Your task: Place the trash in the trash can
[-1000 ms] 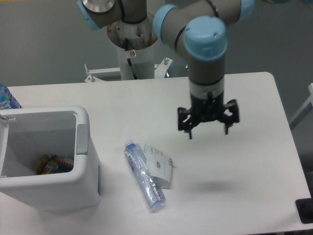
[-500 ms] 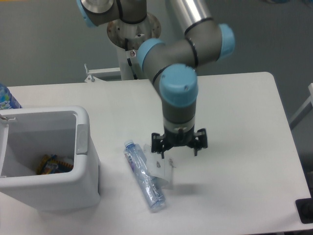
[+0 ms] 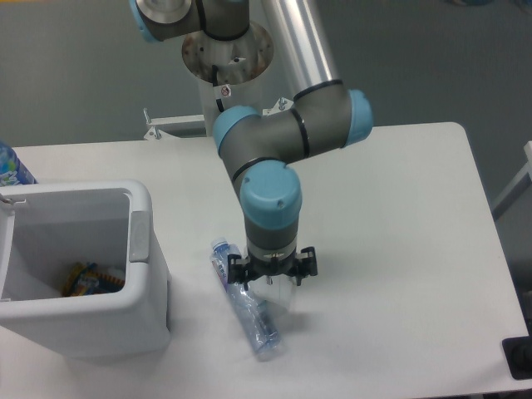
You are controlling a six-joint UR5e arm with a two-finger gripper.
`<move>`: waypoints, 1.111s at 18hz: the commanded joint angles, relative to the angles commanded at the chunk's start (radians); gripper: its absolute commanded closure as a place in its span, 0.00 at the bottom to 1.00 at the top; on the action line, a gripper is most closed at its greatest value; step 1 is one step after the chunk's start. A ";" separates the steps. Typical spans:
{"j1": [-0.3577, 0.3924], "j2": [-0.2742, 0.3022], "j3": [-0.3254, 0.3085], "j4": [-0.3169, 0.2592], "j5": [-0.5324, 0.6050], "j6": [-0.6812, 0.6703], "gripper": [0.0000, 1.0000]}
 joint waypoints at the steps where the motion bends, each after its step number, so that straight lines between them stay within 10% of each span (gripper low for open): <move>1: -0.002 -0.008 0.000 0.000 0.000 -0.006 0.00; 4: -0.006 -0.011 -0.002 0.000 0.005 -0.015 0.05; 20: -0.008 0.003 -0.018 -0.002 0.074 -0.014 0.98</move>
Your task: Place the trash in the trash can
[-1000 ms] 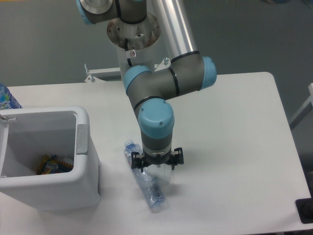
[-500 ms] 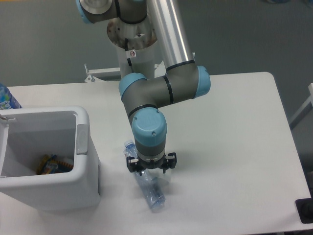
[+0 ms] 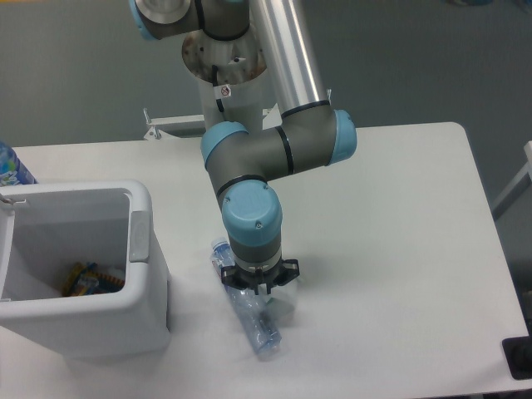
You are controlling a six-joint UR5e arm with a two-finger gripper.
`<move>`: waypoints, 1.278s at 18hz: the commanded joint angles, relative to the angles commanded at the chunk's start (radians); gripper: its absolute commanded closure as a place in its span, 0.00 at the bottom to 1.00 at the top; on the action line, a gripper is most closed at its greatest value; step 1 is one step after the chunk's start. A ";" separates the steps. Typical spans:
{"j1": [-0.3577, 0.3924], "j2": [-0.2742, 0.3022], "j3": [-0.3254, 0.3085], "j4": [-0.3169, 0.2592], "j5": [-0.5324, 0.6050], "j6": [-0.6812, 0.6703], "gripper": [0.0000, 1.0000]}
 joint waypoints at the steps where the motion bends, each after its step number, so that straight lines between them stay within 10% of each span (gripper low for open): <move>1: 0.000 0.002 0.002 -0.002 0.000 0.000 1.00; 14: 0.075 0.172 0.035 -0.003 -0.060 0.055 1.00; 23: 0.169 0.250 0.251 0.000 -0.332 -0.007 1.00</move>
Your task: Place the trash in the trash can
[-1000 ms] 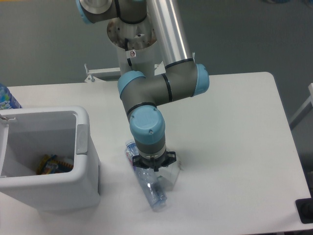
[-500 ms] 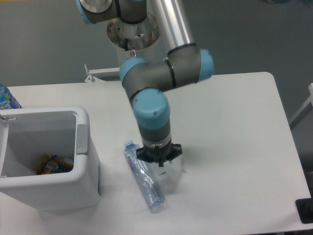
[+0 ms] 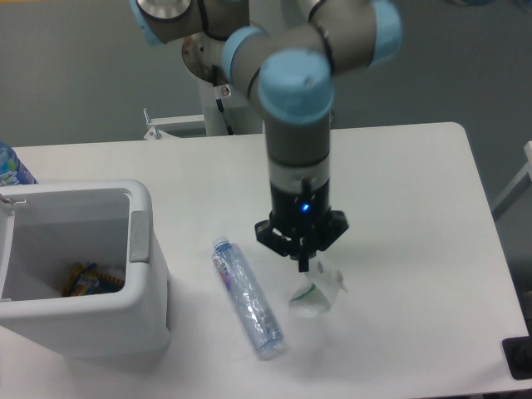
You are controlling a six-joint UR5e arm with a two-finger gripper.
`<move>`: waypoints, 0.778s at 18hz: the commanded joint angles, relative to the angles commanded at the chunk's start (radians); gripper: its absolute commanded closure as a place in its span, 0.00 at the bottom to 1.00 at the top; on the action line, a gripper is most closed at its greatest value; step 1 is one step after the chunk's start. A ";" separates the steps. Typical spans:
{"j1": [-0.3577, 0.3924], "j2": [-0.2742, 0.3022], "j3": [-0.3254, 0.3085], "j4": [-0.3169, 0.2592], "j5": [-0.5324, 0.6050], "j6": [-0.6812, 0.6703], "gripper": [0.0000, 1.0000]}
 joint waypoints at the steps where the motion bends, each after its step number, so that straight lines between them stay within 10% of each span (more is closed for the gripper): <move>1: 0.005 0.006 0.020 0.000 -0.041 -0.050 1.00; 14: -0.115 0.071 0.017 0.000 -0.378 -0.304 1.00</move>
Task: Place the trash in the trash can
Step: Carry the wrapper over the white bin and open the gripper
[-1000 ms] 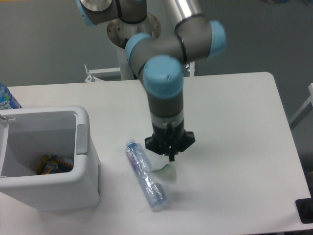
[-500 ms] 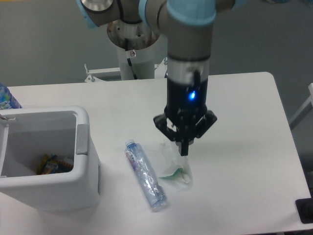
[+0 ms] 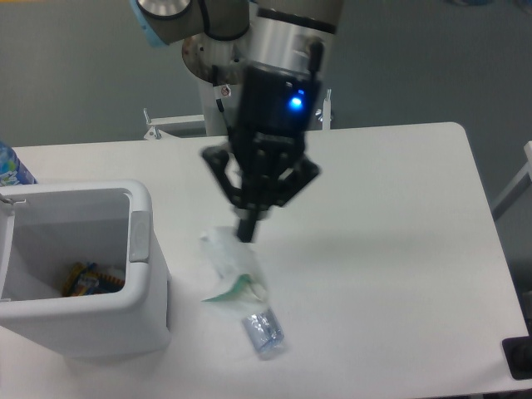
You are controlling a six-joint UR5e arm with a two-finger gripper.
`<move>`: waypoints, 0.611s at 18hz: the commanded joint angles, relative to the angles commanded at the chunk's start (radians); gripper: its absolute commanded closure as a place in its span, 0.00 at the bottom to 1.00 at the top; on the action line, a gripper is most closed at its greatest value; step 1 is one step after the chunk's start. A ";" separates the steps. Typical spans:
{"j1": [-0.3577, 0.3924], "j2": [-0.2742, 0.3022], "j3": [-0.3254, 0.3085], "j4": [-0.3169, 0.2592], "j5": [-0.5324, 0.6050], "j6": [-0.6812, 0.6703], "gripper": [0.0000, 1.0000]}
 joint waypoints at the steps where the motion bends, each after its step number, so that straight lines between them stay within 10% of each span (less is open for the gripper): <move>1: -0.025 0.002 -0.011 0.000 0.002 0.000 1.00; 11: -0.187 0.017 -0.089 0.003 -0.002 0.023 1.00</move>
